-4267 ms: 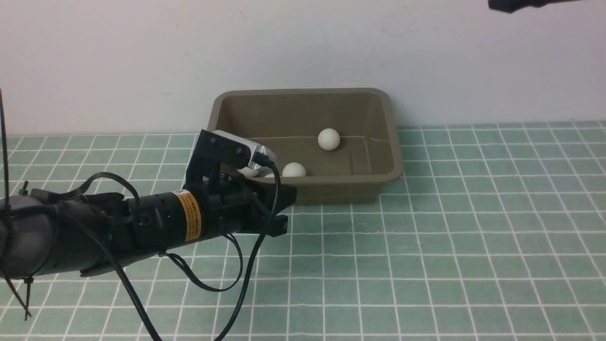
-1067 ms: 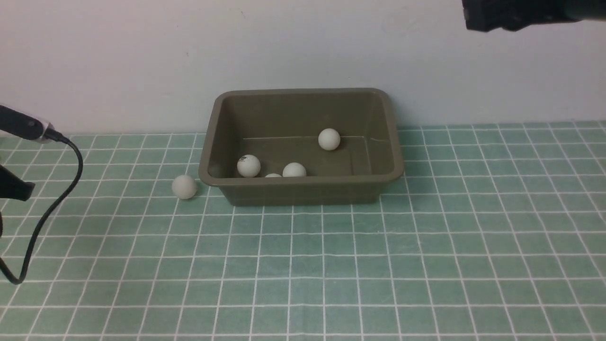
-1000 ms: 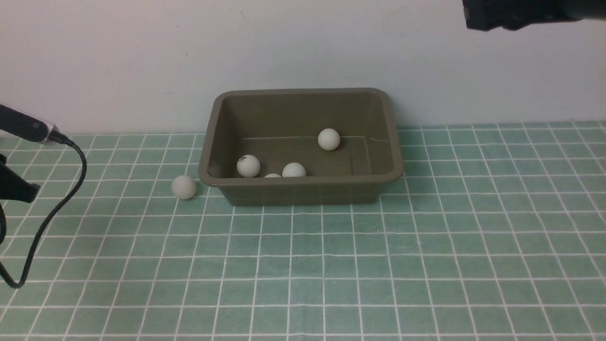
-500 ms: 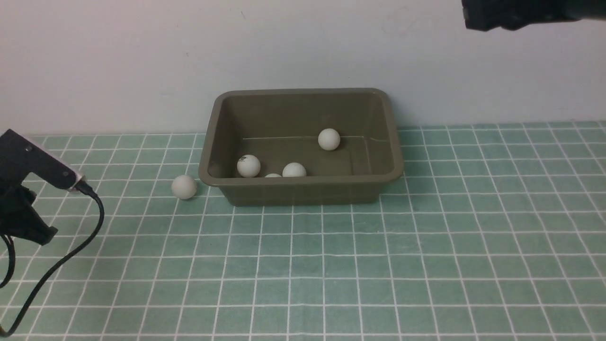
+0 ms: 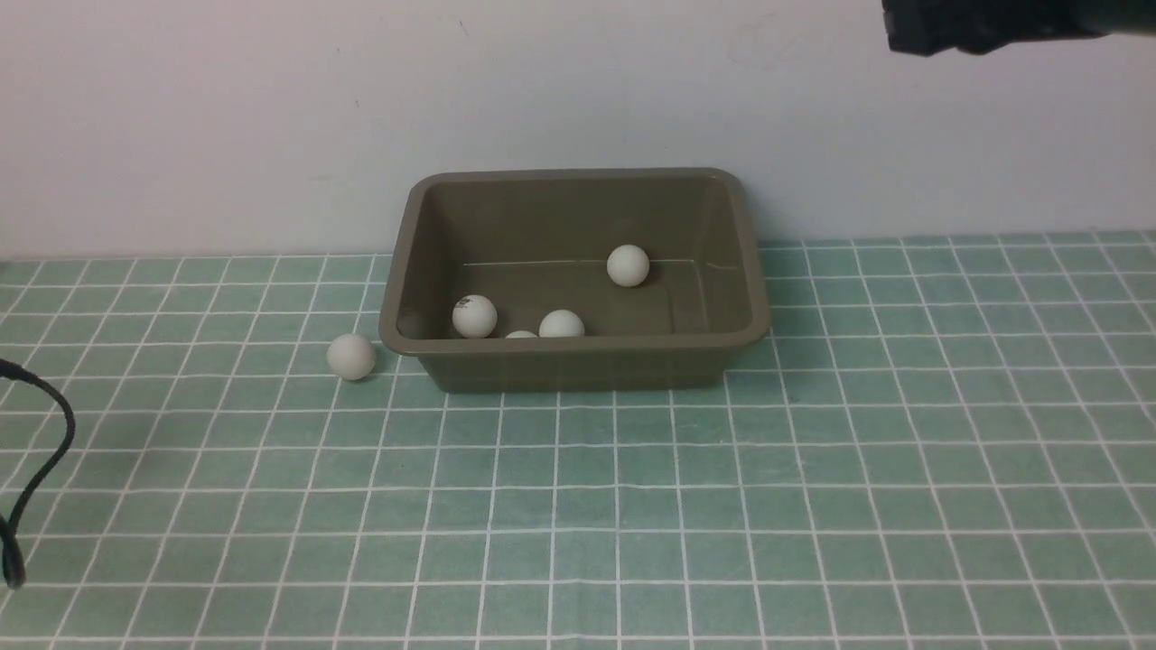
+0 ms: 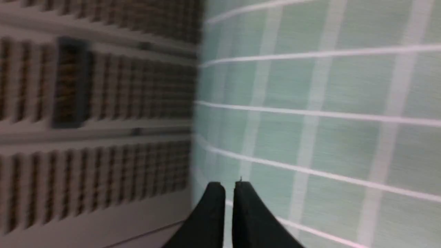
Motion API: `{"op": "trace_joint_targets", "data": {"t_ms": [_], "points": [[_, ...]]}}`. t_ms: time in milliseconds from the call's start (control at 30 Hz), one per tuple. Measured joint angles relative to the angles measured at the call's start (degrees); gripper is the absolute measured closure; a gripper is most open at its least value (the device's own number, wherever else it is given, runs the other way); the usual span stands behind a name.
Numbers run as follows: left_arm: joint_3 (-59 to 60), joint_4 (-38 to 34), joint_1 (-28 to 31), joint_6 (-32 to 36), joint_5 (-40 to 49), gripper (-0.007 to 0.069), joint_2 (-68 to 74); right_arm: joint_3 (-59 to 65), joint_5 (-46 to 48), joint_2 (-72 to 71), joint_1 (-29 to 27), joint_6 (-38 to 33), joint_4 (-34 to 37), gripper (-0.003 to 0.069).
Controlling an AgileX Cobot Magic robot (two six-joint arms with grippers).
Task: Put the table tennis balls in the box on the green coffee tablecloth.
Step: 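Reach for and grasp a ping pong ball on the table beside the basket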
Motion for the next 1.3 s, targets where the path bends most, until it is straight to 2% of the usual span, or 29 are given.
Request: {"op": "trace_joint_targets", "data": {"t_ms": [100,167,300,367,433,667,833,1033,1300], "points": [[0.0,-11.7,-3.1,13.6,-3.0,0.0605,0.0,0.0,-0.3,0.0,0.0,0.0,0.0,0.0398],[0.0,-22.7,-7.0,26.0,-5.7,0.0605,0.0,0.0,-0.3,0.0,0.0,0.0,0.0,0.0398],[-0.3,-34.6,-11.9,35.6,-13.8,0.0605,0.0,0.0,-0.3,0.0,0.0,0.0,0.0,0.0398],[-2.0,-39.7,-13.3,36.8,-18.7,0.0605,0.0,0.0,-0.2,0.0,0.0,0.0,0.0,0.0398],[-3.8,-41.9,-13.4,36.9,-20.7,0.0605,0.0,0.0,0.0,0.0,0.0,0.0,0.0,0.0398],[-10.7,-46.5,-13.5,37.3,-20.7,0.0605,0.0,0.0,0.4,0.0,0.0,0.0,0.1,0.0398],[-12.9,-47.1,-13.5,37.5,-20.8,0.0605,0.2,0.0,0.4,0.0,0.0,0.0,0.2,0.0398],[-13.0,-49.6,-15.2,37.6,-15.2,0.0605,0.3,0.0,0.4,0.0,0.0,0.0,1.4,0.0398],[-13.0,-56.6,-22.5,41.6,-10.0,0.0605,-0.9,0.0,0.6,0.0,0.0,0.0,1.8,0.0398]]}}
